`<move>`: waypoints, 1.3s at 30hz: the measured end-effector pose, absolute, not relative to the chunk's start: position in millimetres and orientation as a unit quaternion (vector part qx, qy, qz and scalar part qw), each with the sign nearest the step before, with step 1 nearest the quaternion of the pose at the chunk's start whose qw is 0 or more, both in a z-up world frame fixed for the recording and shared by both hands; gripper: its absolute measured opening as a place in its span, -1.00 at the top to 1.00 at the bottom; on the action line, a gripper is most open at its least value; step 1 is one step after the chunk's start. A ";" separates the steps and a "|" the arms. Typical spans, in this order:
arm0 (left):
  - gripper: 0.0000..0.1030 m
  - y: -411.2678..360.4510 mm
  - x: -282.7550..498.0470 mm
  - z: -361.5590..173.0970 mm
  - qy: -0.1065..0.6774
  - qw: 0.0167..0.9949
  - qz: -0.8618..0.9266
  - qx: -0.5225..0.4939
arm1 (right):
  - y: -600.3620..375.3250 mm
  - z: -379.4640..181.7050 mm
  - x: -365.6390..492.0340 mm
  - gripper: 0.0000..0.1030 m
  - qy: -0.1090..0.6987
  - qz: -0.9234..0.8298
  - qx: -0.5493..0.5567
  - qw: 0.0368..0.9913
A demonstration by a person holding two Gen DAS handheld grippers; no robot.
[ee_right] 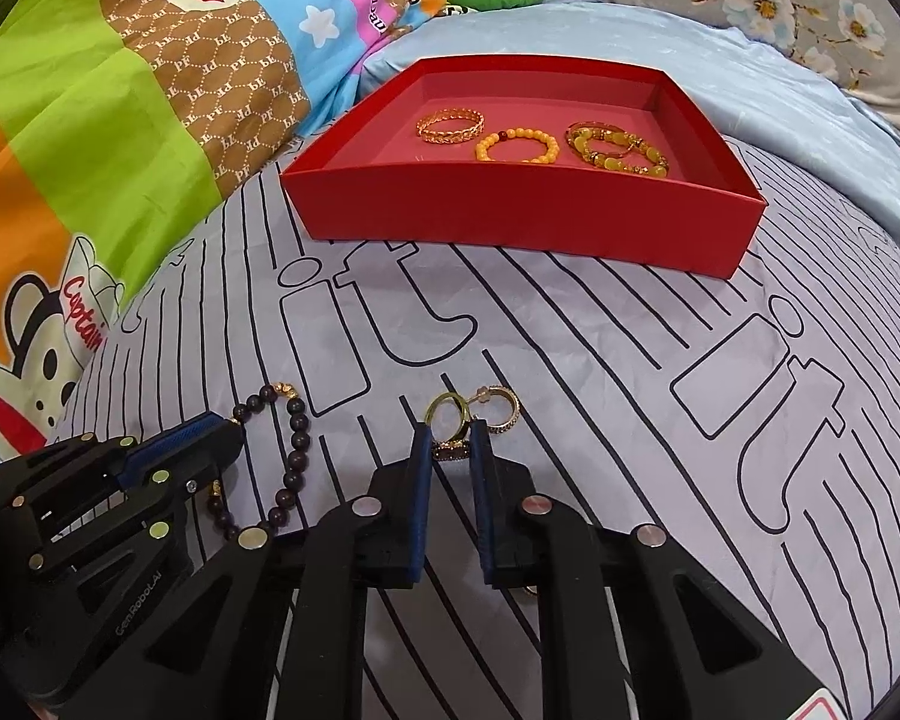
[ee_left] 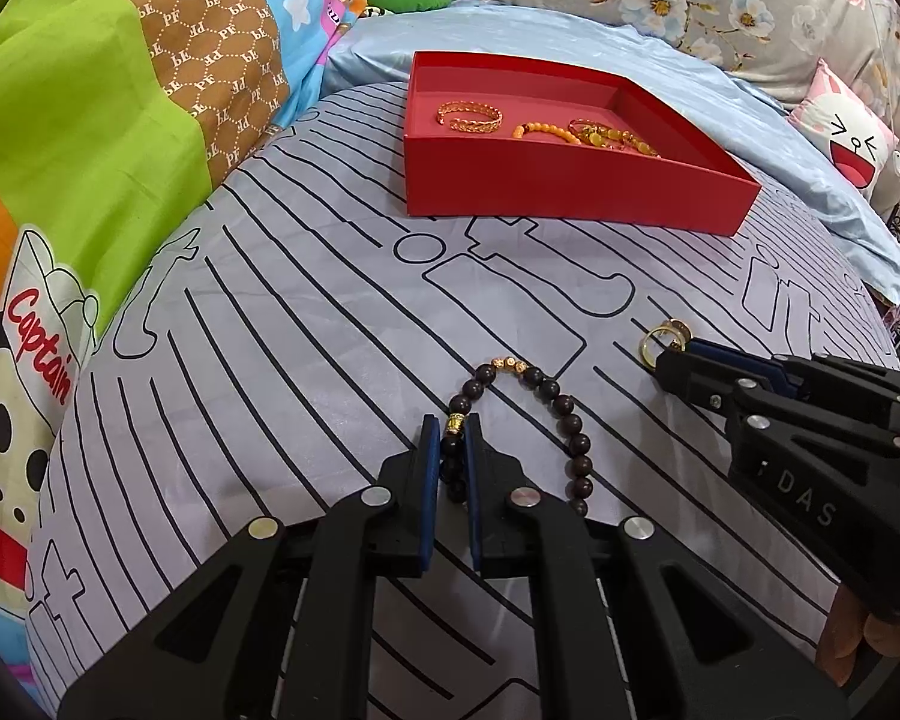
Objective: Organize jewelry
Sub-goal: 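Lift the black bead bracelet and gold ring off the sheet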
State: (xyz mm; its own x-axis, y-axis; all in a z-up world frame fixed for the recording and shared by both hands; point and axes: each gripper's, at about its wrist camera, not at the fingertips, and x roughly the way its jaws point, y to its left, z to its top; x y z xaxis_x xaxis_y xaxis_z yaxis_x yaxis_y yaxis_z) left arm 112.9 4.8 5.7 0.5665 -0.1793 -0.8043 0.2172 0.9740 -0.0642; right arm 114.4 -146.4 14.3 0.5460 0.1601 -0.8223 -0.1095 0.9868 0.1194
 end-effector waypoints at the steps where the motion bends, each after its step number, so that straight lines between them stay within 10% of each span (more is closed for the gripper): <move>1: 0.85 5.1 113.0 5.7 0.452 0.885 -0.112 0.020 | -147.7 15.4 113.5 0.76 0.469 0.076 0.029 0.879; 39: 0.85 -26.0 119.6 81.4 0.407 0.895 -0.179 0.016 | -208.2 83.7 80.7 0.76 0.408 0.053 0.080 0.908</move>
State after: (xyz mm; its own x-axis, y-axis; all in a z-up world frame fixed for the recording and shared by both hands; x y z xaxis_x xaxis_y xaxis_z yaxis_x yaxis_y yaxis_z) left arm 119.6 -26.0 81.4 0.6041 -0.3068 -0.7354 0.3334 0.9356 -0.1165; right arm 80.7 -208.2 83.7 0.6617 0.1615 -0.7321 -0.0310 0.9816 0.1884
